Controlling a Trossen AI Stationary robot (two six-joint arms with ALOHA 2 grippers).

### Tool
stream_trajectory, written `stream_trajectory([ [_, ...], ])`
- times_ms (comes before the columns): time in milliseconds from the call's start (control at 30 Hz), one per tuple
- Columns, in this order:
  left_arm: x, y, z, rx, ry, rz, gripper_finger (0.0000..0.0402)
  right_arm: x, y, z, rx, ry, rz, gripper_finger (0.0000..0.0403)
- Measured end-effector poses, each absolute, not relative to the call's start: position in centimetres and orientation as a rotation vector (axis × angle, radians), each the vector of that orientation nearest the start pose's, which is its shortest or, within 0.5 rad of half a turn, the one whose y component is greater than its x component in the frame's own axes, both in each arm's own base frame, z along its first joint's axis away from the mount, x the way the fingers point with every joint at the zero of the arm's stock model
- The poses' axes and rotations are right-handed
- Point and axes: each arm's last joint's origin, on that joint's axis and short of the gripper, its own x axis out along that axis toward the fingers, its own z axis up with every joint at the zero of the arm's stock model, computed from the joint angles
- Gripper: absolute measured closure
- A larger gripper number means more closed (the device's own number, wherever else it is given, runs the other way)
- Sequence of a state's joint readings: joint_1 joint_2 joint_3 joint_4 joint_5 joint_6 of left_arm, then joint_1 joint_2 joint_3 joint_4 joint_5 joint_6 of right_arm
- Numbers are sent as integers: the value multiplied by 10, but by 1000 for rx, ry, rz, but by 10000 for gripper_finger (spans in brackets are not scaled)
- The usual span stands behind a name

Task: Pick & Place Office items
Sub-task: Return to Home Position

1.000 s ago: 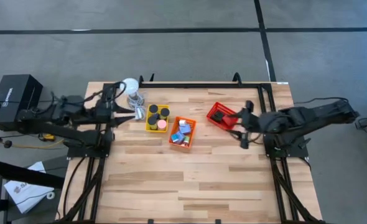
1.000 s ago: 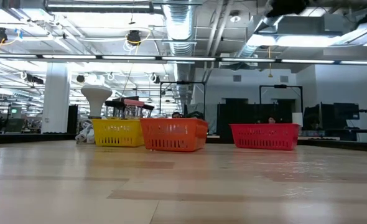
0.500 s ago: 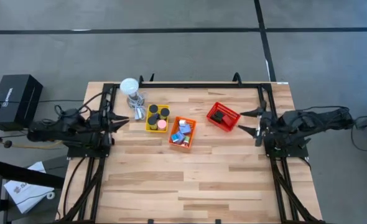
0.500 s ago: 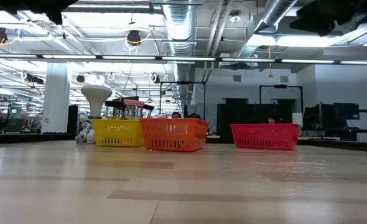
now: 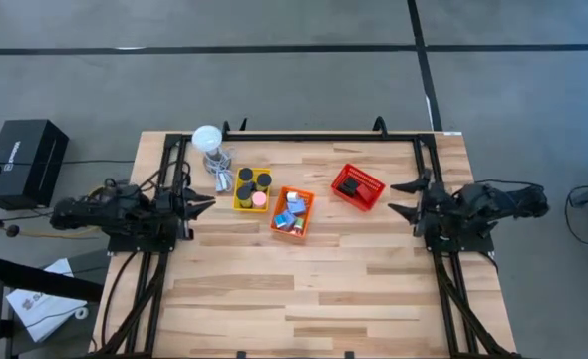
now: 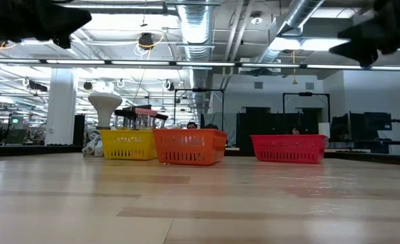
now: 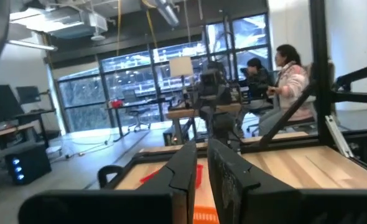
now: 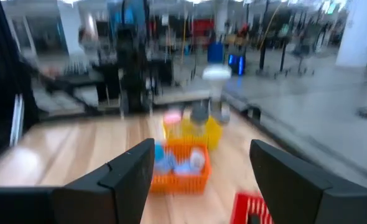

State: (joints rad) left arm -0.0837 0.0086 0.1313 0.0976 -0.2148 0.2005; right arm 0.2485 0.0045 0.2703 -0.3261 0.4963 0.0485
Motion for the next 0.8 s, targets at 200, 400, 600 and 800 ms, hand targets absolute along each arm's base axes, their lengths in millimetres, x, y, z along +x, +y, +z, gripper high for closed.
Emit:
stream_trajectory([
  [200, 93, -2, 192, 165, -263, 129, 373, 78, 6, 212, 4, 33, -247, 148],
  [400, 95, -3, 190, 163, -247, 126, 378, 83, 7, 202, 12, 5, -247, 148],
  [600, 95, -3, 190, 163, -246, 126, 377, 85, 7, 196, 19, -11, -247, 148],
  [800, 95, -3, 190, 162, -246, 126, 377, 91, 10, 178, 26, -20, -239, 148],
])
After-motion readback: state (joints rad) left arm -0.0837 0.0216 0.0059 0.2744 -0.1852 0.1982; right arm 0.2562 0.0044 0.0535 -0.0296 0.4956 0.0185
